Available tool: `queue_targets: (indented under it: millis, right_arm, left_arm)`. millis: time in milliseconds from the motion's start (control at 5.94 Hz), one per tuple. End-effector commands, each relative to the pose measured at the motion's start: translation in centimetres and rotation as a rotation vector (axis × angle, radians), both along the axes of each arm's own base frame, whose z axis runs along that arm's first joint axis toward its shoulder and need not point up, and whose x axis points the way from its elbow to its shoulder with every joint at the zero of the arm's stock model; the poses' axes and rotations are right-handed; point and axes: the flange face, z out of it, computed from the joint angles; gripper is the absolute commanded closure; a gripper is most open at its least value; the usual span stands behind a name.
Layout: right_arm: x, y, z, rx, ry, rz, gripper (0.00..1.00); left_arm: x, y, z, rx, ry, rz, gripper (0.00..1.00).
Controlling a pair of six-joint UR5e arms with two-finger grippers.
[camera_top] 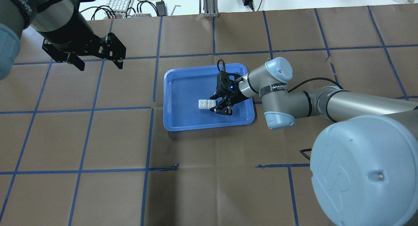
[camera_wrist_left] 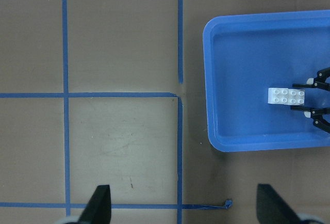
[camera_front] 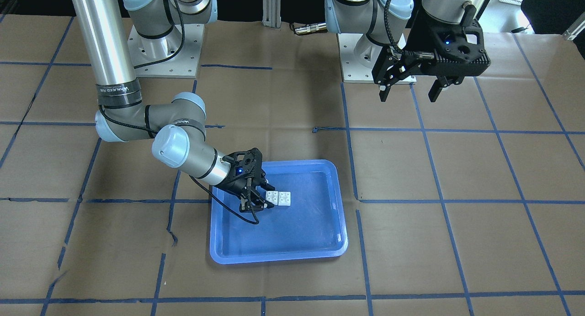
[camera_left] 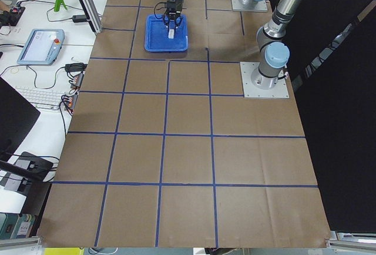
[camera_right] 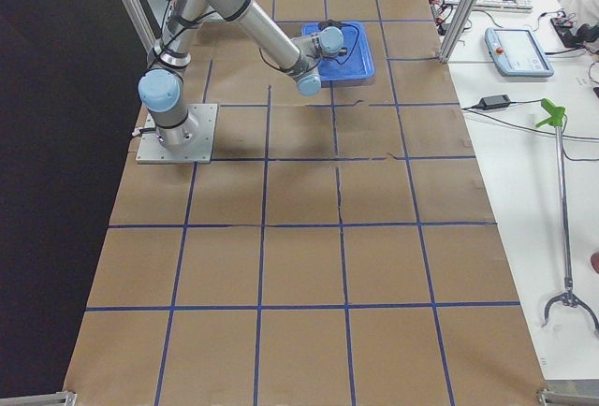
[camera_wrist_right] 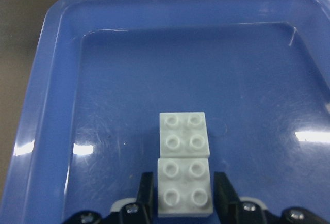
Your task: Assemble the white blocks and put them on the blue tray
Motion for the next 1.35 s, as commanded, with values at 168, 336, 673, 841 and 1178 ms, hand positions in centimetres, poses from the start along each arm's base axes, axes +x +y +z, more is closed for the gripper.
queue_targets:
  millis: [168, 336, 673, 841, 1178]
  right_arm:
    - [-0.2, -2.3, 4.7, -0.043, 0.008, -0.050, 0.00]
    - [-1.2, -3.6, 8.5, -0.017, 0.073, -0.075, 0.00]
    - [-3.6, -5.7, 16.4, 0.046, 0.258, -0.126, 0.00]
    - [-6.8, -6.2, 20.2, 0.150, 0.348, -0.203, 0.00]
    - [-14.5, -7.2, 26.5, 0.243, 0.478, -0.371, 0.00]
  left_arm:
    - [0.0, 0.0, -0.1, 0.005, -0.004, 0.000, 0.01]
    - [0.1, 0.0, -0.1, 0.004, -0.005, 0.002, 0.01]
    - [0.1, 0.0, -0.1, 0.005, -0.008, 0.002, 0.01]
    - [0.1, 0.0, 0.0, 0.004, -0.008, 0.002, 0.01]
    - [0.1, 0.0, 0.0, 0.004, -0.008, 0.002, 0.01]
